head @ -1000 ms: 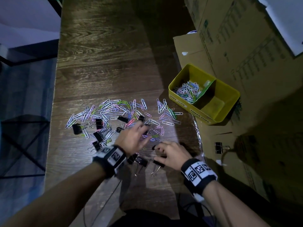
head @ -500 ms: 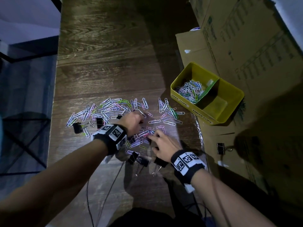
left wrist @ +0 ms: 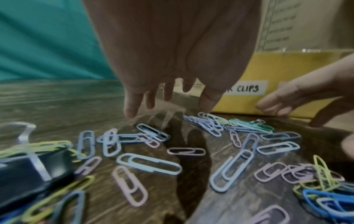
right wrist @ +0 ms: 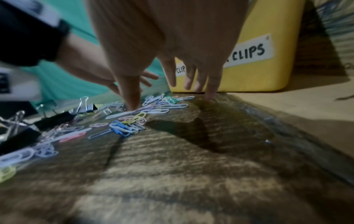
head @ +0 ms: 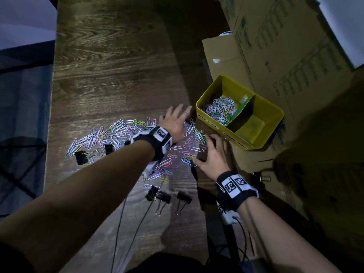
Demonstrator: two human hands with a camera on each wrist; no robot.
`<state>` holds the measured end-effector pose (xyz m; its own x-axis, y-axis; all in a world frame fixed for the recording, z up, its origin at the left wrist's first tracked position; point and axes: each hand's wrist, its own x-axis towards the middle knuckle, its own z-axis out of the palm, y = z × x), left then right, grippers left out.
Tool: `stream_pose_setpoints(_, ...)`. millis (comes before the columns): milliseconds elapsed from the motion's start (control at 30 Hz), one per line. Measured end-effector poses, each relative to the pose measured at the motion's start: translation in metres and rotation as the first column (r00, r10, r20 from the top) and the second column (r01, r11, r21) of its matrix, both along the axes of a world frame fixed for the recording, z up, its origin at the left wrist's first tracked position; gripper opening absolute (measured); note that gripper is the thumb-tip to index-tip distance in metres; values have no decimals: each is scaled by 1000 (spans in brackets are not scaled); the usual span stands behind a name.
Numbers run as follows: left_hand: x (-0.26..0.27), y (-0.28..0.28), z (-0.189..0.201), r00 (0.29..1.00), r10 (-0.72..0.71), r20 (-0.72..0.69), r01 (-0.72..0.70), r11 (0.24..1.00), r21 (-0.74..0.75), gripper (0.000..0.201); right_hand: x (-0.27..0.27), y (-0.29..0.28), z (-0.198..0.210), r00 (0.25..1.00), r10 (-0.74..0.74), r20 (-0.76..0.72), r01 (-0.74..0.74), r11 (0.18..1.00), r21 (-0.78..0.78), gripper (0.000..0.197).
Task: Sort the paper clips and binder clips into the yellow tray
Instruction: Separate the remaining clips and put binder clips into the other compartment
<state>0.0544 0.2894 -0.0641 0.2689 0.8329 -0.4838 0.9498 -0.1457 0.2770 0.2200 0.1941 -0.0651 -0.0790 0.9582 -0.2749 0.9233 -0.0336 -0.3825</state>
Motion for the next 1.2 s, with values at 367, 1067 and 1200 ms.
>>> stream_pose_setpoints(367,2,-63,-10,940,-318,-123,309,947,-86,70,1,-3,-14,984,176,18,-175,983,-48,80)
stream_pose_setpoints(1067,-8,-85,7,990,-127,67,125,991,44,36,-17,-6,3,966,256,-42,-259,948,-187,30)
stream_pose_setpoints(1200,-7,-89,9,980,-200,19,199,979,52,45,-16,-7,4,963,268,-39,-271,945,-183,26)
